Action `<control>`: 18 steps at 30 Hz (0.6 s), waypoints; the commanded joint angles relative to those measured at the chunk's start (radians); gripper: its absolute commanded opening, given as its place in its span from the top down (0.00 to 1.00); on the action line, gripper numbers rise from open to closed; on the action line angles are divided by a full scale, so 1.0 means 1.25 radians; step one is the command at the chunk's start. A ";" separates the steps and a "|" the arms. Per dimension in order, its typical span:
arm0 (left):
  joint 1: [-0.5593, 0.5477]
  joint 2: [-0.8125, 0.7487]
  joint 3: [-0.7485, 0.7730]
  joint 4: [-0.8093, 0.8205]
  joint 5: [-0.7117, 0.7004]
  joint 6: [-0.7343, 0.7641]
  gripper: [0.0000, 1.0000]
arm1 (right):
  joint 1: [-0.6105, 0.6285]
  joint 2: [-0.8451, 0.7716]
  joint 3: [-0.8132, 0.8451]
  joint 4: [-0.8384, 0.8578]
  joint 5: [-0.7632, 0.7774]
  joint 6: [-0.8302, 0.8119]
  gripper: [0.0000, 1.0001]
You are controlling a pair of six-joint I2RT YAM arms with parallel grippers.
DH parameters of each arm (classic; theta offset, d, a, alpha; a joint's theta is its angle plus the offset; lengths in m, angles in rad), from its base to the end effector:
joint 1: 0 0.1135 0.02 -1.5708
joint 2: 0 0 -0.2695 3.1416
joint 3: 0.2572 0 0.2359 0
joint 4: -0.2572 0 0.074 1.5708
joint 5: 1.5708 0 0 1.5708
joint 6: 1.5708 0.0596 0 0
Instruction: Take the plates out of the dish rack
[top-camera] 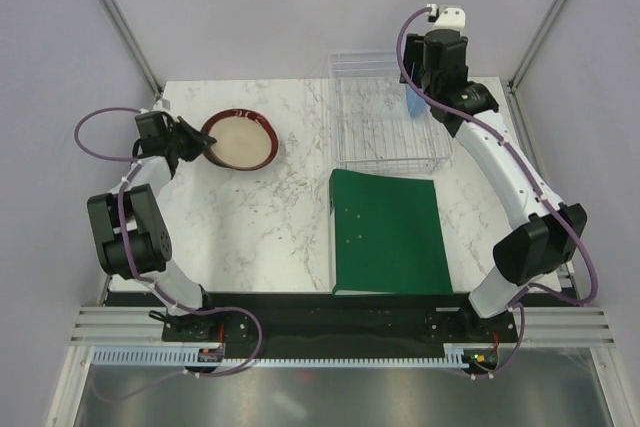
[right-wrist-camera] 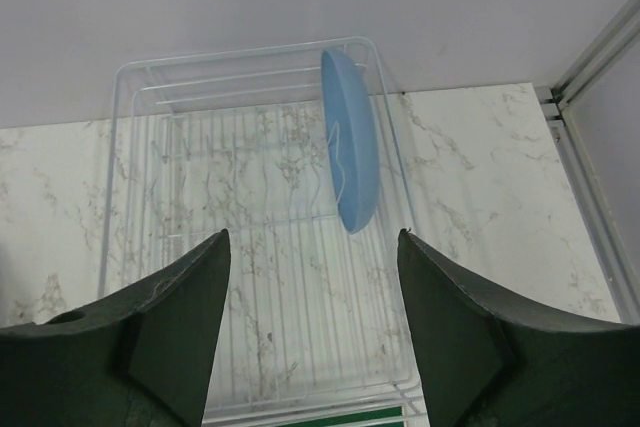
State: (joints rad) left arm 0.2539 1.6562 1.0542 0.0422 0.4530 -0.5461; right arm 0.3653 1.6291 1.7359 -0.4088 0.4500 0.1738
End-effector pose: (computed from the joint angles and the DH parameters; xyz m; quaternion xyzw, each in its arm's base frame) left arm 0.3677 0.0685 0.2345 -0.2318 0.8276 -0.2631 0.4382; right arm 0.3624 0.1108 0.4286 0.0566 0.7942 -0.0194 0.6047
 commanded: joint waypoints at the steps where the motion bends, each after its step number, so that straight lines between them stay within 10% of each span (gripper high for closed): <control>1: 0.003 -0.006 0.035 0.090 -0.043 0.006 0.98 | -0.038 0.059 0.067 -0.010 0.018 -0.079 0.26; 18: 0.036 0.171 0.143 0.115 -0.051 -0.010 0.98 | -0.065 0.196 0.119 -0.009 0.047 -0.105 0.27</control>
State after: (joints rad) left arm 0.2874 1.8523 1.1812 0.0994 0.3901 -0.5488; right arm 0.2909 1.8549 1.8263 -0.4389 0.4679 0.0723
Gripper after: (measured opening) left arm 0.101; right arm 0.733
